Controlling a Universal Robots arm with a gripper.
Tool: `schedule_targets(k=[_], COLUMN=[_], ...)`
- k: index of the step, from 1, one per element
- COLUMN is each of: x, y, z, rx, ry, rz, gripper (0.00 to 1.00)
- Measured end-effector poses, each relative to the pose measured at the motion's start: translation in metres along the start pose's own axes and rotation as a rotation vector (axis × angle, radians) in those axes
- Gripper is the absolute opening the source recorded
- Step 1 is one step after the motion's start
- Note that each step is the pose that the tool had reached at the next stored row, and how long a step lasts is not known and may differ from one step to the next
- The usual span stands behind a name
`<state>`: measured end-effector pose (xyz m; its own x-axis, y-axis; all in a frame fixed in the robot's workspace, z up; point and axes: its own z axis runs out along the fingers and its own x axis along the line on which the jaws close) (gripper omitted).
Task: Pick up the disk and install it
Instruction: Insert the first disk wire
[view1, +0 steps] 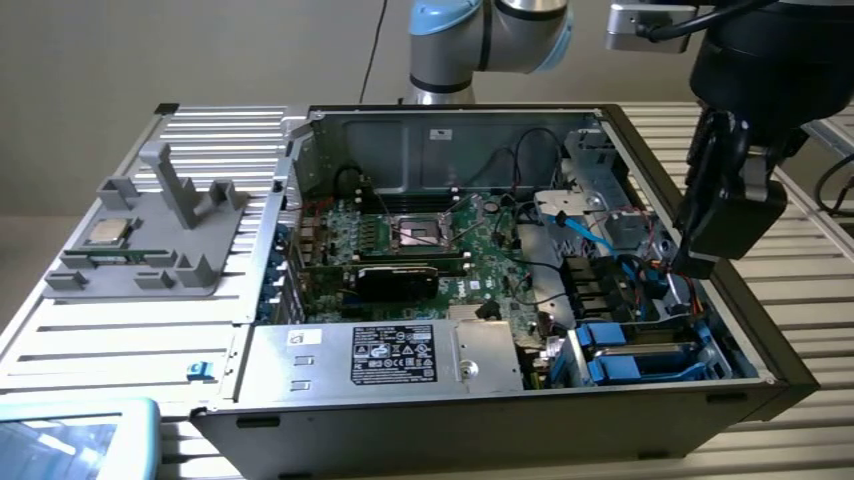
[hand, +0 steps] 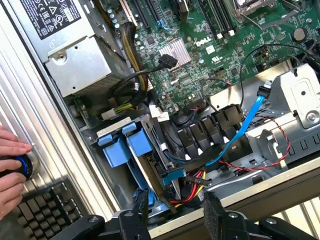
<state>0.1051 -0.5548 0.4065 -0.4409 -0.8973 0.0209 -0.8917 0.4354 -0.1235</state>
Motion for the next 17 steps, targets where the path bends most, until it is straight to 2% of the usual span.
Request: schedule_targets(k=[4, 8, 13, 17], x=[0.0004, 0.0004, 0.0043, 0.0087], y=[0.0007, 0.001, -0.0009, -0.003], z=[-0.0001, 0.0004, 0.0014, 0.0023], rx=[0.0001, -0.0041, -0.0144, -0.0257], ry=[-0.006, -0.011, -0.0076, -0.0035], rz=[-0.053, -0.111, -0.129, -0.137], gripper=[0.56, 0.56, 0.56, 0.56])
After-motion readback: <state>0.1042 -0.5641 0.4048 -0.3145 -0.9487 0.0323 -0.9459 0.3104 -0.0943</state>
